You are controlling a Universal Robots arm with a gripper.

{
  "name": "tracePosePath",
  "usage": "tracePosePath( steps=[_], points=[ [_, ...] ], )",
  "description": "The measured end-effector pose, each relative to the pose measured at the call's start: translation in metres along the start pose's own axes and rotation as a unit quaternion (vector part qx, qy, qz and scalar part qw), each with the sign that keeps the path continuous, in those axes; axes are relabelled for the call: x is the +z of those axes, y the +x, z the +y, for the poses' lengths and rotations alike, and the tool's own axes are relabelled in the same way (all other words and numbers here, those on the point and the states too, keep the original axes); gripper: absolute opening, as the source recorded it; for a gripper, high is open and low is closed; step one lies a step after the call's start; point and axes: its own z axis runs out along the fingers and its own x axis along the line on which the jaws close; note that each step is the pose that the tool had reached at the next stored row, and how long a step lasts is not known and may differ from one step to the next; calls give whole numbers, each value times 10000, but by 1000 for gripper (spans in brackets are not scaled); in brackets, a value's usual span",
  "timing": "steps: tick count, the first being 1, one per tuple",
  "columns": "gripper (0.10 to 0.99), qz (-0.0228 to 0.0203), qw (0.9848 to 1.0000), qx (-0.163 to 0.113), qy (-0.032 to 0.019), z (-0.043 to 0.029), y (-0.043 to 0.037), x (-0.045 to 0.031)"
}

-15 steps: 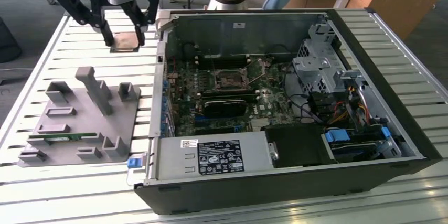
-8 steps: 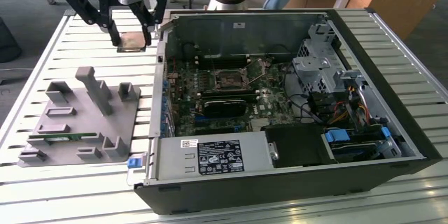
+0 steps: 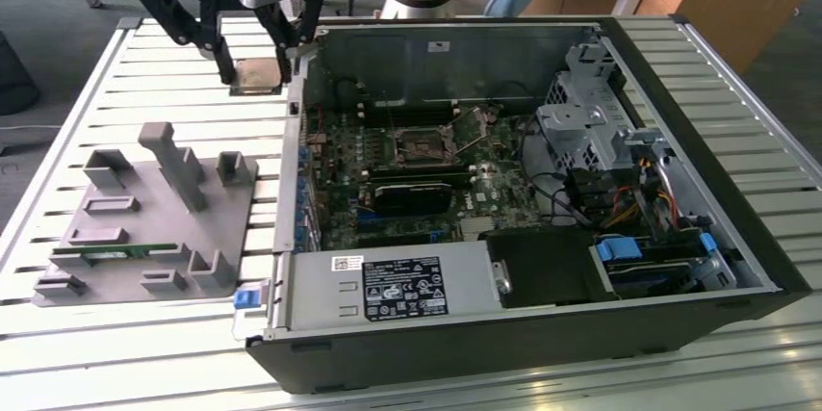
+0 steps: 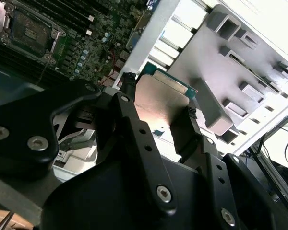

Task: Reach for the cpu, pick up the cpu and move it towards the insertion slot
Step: 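Pick up the cpu and move it towards the insertion slot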

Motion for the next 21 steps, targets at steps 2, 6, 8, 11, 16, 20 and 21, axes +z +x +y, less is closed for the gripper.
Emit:
tracePosePath(
  steps=[2, 6, 8, 11, 16, 20, 21],
  points=[
    [541, 0, 10000, 0, 0, 0, -34, -1],
    [541, 0, 10000, 0, 0, 0, -102, -2],
    [541, 0, 10000, 0, 0, 0, -143, -3],
    [541, 0, 10000, 0, 0, 1, -226, -5],
    [541, 0, 10000, 0, 0, 14, -387, -5],
    [541, 0, 10000, 0, 0, 37, -509, -4],
    [541, 0, 10000, 0, 0, 43, -540, -3]
  ],
)
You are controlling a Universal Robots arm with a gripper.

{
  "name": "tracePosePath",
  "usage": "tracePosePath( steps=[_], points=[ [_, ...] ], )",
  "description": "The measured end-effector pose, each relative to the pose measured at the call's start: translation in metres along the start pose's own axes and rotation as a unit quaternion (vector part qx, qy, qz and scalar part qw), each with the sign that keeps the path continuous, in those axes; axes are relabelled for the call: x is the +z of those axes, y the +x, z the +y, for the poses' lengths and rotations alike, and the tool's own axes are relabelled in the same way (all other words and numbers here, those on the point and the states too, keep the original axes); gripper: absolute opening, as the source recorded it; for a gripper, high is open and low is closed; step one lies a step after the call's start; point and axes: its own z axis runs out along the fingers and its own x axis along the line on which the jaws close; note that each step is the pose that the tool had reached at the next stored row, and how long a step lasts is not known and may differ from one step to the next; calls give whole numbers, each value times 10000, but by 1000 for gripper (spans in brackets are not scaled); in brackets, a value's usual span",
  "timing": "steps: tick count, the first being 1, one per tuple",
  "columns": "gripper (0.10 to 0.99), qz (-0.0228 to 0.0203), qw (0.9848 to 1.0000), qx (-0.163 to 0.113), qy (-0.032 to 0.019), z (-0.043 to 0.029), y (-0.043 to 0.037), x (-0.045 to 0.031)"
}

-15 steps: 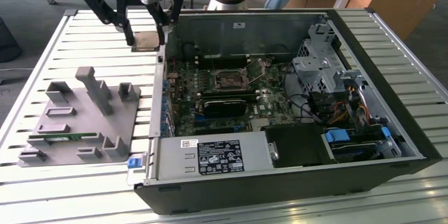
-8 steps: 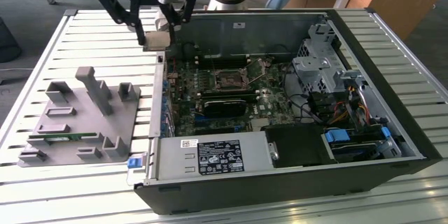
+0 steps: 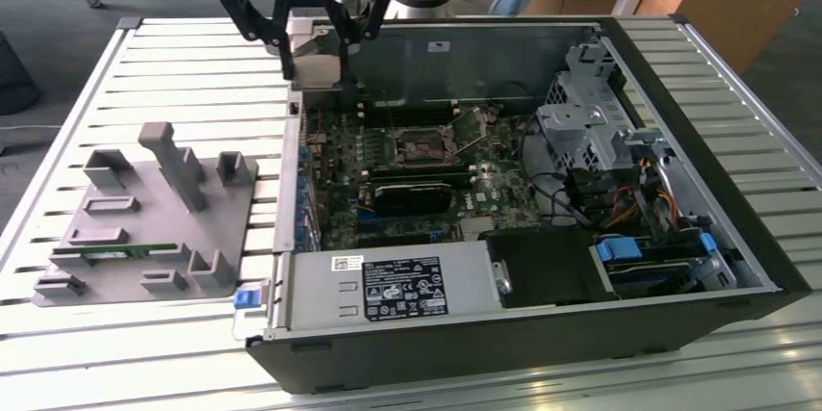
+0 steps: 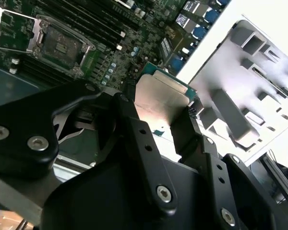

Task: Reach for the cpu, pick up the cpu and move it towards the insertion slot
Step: 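Pick up the cpu and move it towards the insertion slot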

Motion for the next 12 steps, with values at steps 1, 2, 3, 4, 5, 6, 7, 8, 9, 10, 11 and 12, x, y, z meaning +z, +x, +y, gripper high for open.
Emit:
tracePosePath(
  steps=[1, 2, 3, 4, 5, 6, 7, 8, 9, 10, 11, 12],
  points=[
    [541, 0, 10000, 0, 0, 6, -30, 1],
    [541, 0, 10000, 0, 0, 12, -60, 1],
    [541, 0, 10000, 0, 0, 18, -88, 1],
    [541, 0, 10000, 0, 0, 24, -118, 1],
    [541, 0, 10000, 0, 0, 30, -145, 2],
    [541, 0, 10000, 0, 0, 35, -172, 3],
    [541, 0, 10000, 0, 0, 41, -200, 4],
    [541, 0, 10000, 0, 0, 48, -226, 4],
    [541, 0, 10000, 0, 0, 58, -252, 5],
    [541, 0, 10000, 0, 0, 70, -278, 6],
    [541, 0, 10000, 0, 0, 82, -304, 6],
    [541, 0, 10000, -1, 0, 94, -329, 7]
  ],
)
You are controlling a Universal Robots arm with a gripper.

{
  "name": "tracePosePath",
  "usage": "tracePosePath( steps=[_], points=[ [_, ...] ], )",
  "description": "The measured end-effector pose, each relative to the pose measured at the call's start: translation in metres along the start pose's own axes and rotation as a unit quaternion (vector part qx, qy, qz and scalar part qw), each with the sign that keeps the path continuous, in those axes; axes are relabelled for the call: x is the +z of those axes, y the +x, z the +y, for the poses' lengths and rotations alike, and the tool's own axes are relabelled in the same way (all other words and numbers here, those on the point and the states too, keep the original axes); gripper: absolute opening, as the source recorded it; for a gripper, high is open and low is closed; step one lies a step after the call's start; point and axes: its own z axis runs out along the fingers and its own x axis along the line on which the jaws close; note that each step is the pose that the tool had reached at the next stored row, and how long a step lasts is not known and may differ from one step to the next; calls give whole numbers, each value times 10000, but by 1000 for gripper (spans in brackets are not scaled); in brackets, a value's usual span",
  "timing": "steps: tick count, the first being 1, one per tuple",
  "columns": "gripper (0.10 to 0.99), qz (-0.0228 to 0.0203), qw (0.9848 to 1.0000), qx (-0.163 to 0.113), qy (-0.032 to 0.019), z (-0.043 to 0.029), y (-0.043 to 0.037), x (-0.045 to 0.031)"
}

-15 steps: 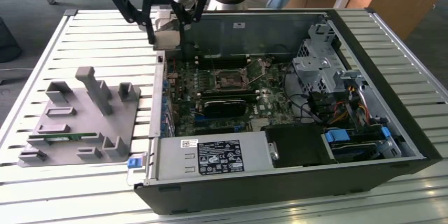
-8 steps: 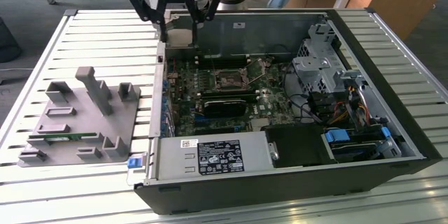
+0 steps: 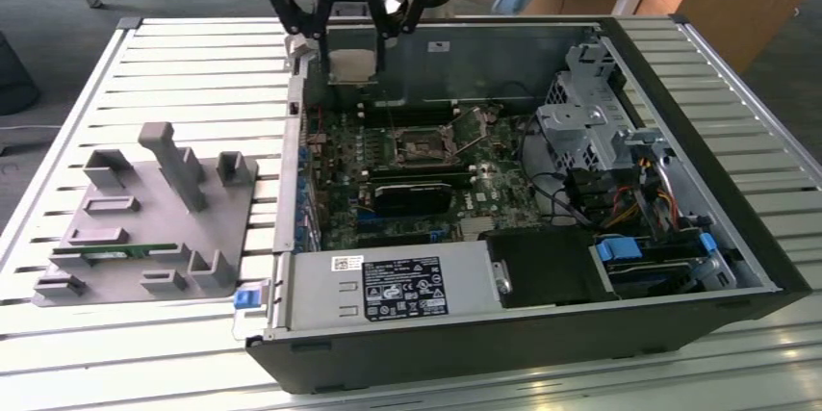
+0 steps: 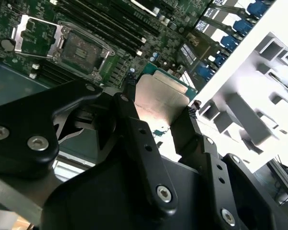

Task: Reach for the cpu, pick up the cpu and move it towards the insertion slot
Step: 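Pick up the cpu and move it towards the insertion slot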

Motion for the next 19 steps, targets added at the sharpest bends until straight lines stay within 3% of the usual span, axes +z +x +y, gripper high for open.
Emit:
tracePosePath(
  steps=[19],
  points=[
    [541, 0, 10000, 0, 0, 267, -457, 19]
  ],
)
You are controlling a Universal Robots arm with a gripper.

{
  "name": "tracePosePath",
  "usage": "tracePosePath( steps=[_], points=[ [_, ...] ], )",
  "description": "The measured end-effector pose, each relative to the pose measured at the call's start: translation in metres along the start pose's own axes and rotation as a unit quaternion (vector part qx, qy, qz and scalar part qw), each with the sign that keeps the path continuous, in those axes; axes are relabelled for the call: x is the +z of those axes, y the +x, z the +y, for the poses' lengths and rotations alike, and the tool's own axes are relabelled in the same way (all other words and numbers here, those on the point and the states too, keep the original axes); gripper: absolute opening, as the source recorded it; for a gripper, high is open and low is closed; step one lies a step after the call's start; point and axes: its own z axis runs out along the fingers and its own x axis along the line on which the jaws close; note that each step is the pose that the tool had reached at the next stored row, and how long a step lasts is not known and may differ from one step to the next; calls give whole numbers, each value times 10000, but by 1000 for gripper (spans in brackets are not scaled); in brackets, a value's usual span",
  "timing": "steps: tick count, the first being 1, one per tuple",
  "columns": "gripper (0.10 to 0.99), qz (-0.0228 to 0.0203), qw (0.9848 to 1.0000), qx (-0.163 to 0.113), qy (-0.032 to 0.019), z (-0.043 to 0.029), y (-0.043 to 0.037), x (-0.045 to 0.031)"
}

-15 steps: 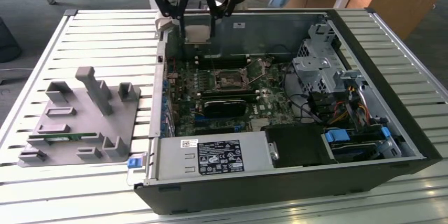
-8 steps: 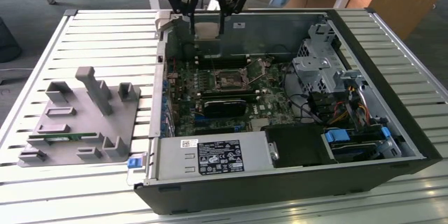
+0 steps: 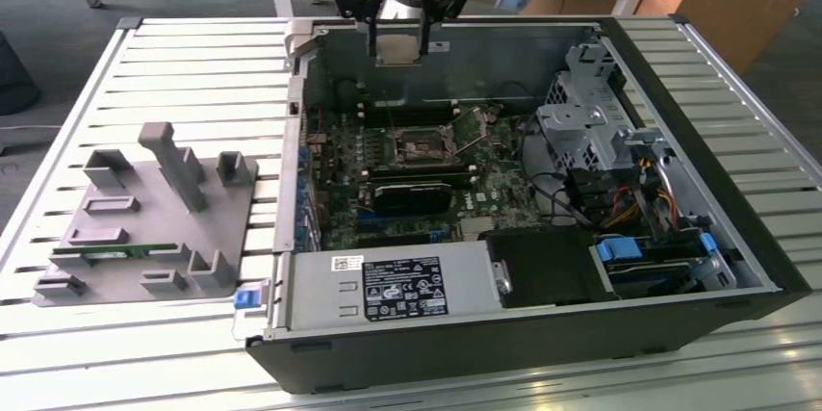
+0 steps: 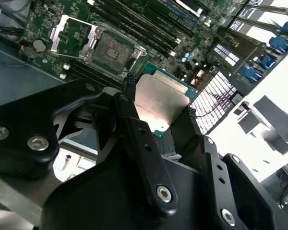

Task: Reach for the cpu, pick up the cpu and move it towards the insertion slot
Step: 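Pick up the cpu and move it towards the insertion slot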

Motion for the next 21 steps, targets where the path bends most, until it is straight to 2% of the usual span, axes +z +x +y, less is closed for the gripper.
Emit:
tracePosePath(
  steps=[10, 21],
  points=[
    [541, -1, 10000, 0, -1, 155, -233, 11],
    [541, -1, 10000, 0, -2, 350, -450, 24]
  ],
)
